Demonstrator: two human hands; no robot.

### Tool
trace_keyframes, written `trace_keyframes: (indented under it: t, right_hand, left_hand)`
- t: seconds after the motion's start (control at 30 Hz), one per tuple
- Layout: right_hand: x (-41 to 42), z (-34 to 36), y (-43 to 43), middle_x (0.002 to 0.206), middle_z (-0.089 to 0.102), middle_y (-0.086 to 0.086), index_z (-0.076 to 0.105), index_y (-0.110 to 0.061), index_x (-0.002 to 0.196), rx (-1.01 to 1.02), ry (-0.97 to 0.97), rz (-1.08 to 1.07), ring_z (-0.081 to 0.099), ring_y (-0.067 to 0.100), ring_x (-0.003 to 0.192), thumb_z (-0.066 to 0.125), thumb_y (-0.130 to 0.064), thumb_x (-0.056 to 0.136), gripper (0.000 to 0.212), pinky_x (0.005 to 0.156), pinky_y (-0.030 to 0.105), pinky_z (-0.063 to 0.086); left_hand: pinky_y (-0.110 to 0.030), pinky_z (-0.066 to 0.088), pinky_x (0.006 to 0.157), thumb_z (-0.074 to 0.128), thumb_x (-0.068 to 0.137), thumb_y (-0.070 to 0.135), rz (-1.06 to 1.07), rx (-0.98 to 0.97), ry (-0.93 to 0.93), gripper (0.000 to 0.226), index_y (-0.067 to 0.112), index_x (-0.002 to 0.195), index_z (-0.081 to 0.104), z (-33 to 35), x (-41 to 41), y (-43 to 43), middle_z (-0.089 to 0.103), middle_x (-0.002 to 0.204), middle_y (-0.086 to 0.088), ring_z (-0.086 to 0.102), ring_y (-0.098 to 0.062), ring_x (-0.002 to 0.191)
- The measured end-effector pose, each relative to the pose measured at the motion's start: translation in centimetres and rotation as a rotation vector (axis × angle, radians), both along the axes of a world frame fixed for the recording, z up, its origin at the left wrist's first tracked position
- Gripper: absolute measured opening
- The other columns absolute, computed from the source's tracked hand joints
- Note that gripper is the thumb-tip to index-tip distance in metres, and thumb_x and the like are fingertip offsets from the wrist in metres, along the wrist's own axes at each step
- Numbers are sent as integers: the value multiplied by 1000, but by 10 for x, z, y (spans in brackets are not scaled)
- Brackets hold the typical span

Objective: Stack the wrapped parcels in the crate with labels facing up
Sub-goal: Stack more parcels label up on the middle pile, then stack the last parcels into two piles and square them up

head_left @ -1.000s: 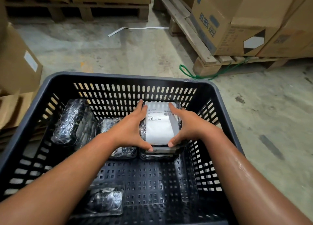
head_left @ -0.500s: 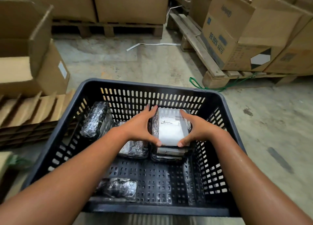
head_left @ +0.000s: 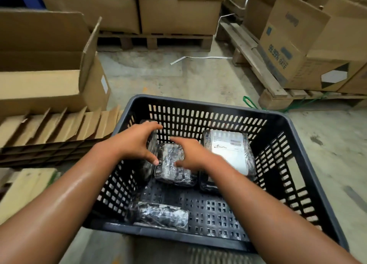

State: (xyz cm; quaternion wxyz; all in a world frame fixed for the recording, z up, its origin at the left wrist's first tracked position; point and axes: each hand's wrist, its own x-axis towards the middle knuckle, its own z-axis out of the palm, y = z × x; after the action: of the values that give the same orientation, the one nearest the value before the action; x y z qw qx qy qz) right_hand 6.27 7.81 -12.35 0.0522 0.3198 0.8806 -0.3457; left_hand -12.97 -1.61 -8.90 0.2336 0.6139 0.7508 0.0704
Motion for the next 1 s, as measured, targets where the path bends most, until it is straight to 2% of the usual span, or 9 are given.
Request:
trace_keyframes:
  t: [0.1,0.27,0.37,0.5,0.6,0.73,0.87,0.93,1.0]
  right_hand:
    - [-8,-43,-13,170,19,16,18,-22,164,80,-126,127,30,36,152,75,-4,88,96,123,45,30]
    - [-3,-86,-25,170,-8,23,2,-29,164,279,-297,267,-8,48,154,86,-23,81,119,125,61,4]
    - [-8,-98,-32,166,-19,25,-13,-30,162,376,-357,292,-16,51,151,79,-4,85,123,123,66,3]
    - [-12,-93,-37,168,-16,25,-11,-34,162,409,-378,347,-13,59,148,52,29,81,120,120,70,12]
    - [-18,-77,-37,169,-4,25,-6,-33,163,445,-376,387,0,63,148,51,22,87,109,119,70,21]
    - [-25,-44,-20,165,31,22,16,-25,164,439,-225,359,38,50,143,69,1,87,97,115,57,40]
    - [-19,-14,1,126,71,3,48,-22,152,206,54,128,69,8,98,78,-6,78,82,87,27,58]
    - [-15,-6,12,99,71,-12,50,-24,150,77,141,28,61,-11,64,79,-8,76,81,58,11,50]
    - [-7,2,23,91,71,-15,54,-23,148,-23,218,-49,56,-9,50,79,-11,73,80,48,11,44]
  left_hand:
    - [-39,16,123,96,53,45,-38,-66,128,134,18,159,17,-9,2,0,10,168,-8,9,-27,153]
    - [-42,16,124,94,63,24,-76,-210,275,124,7,158,15,-16,6,1,-5,167,-15,-3,-32,153]
    - [-47,21,122,85,73,6,-64,-244,317,112,5,157,12,-16,8,2,-14,165,-17,-6,-35,153]
    - [-49,25,121,78,78,-3,-46,-261,343,111,3,157,-1,-17,11,3,-20,163,-17,-8,-37,152]
    - [-49,25,121,76,79,-5,-31,-264,331,110,2,157,-2,-15,12,5,-20,164,-17,-7,-37,152]
    - [-50,24,121,76,77,-8,-16,-271,319,110,2,157,1,-13,14,6,-20,164,-18,-7,-39,152]
    - [-52,26,120,71,81,-11,-19,-267,303,104,2,157,1,-15,12,5,-21,163,-19,-7,-40,151]
    - [-53,25,120,71,81,-9,-14,-269,262,104,4,158,2,-14,11,6,-19,164,-19,-8,-40,151]
    - [-54,22,121,78,79,2,1,-267,184,107,8,158,6,-14,8,5,-17,165,-16,-9,-39,151]
